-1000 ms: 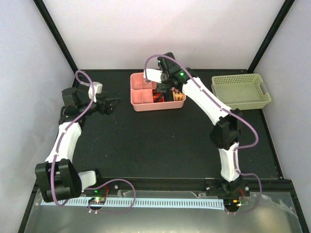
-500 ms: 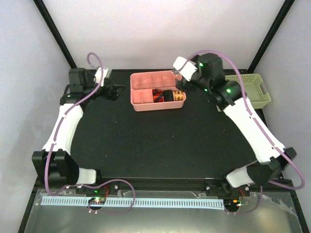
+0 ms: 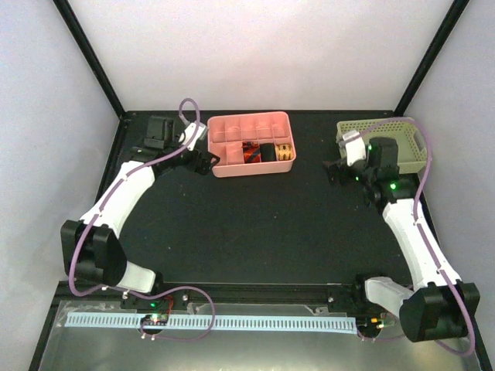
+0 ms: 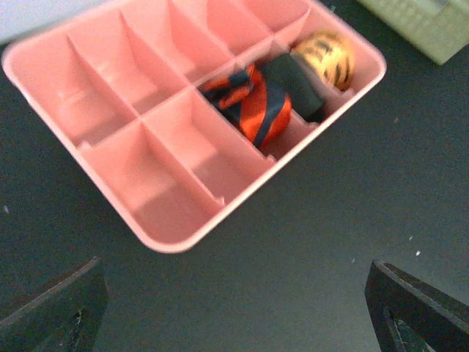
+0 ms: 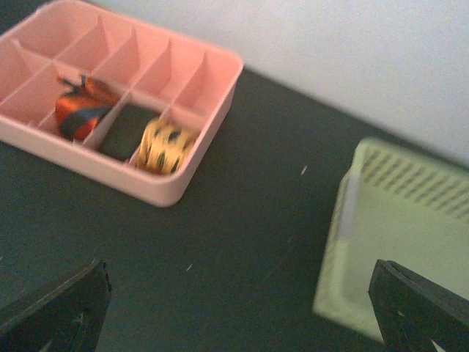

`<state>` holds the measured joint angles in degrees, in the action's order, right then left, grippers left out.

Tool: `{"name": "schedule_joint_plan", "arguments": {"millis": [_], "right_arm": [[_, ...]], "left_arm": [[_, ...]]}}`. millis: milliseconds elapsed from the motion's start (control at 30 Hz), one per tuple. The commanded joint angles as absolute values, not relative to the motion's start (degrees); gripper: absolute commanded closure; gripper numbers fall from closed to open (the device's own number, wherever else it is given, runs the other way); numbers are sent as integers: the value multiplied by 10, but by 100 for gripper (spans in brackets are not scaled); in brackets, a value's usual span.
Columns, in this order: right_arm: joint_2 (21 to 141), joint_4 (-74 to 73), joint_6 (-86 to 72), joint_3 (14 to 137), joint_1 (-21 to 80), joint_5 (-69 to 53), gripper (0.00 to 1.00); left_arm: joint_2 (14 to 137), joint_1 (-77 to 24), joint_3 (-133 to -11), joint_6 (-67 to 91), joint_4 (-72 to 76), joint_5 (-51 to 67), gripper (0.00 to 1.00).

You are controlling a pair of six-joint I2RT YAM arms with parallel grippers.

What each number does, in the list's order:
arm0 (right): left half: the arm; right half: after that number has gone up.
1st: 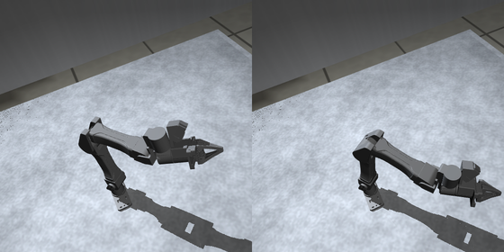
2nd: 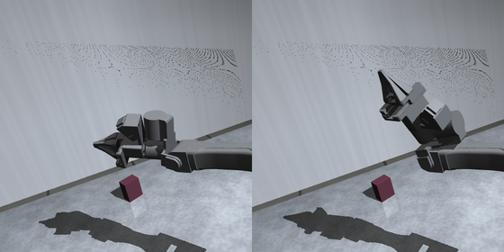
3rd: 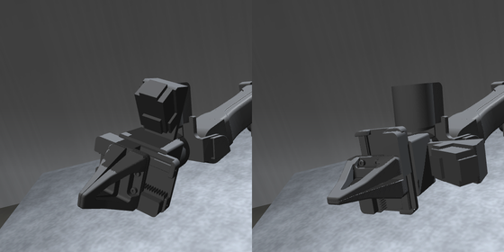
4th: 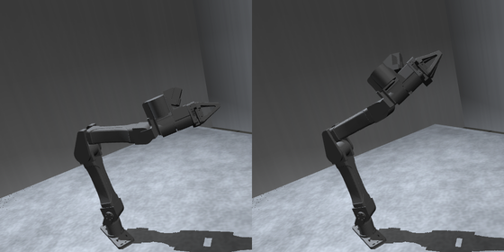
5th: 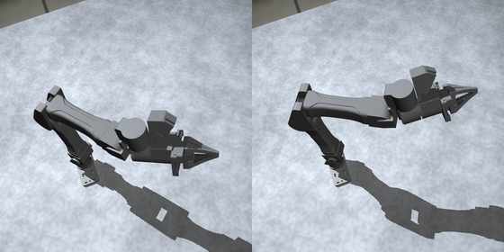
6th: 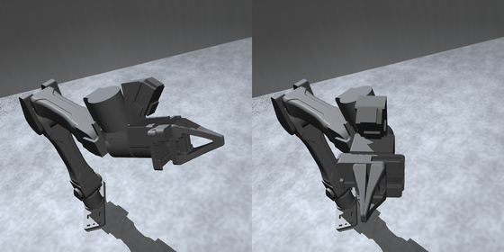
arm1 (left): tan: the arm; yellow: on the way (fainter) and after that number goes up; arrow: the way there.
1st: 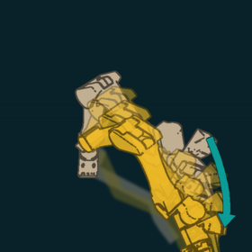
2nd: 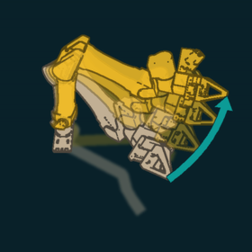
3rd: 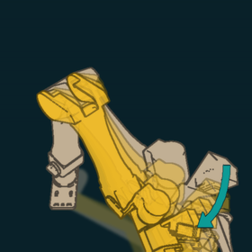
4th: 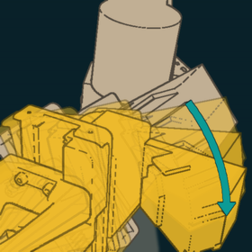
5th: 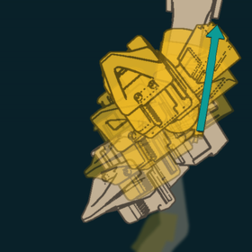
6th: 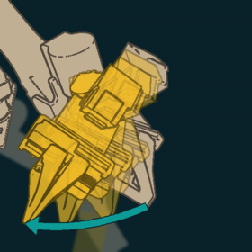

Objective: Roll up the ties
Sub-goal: Reset both arms

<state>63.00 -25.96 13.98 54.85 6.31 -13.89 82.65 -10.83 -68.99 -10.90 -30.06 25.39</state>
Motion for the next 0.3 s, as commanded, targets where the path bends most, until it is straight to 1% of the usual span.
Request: {"name": "schedule_joint_plan", "arguments": {"millis": [0, 100, 267], "right_arm": [[602, -177, 60, 471, 53, -212, 0], [600, -145, 35, 437, 53, -224, 0], [592, -140, 33, 439, 53, -215, 0]], "left_arm": [[857, -116, -662, -102, -314, 207, 1], [860, -116, -638, -99, -303, 194, 1], [845, -116, -609, -89, -275, 185, 1]]}}
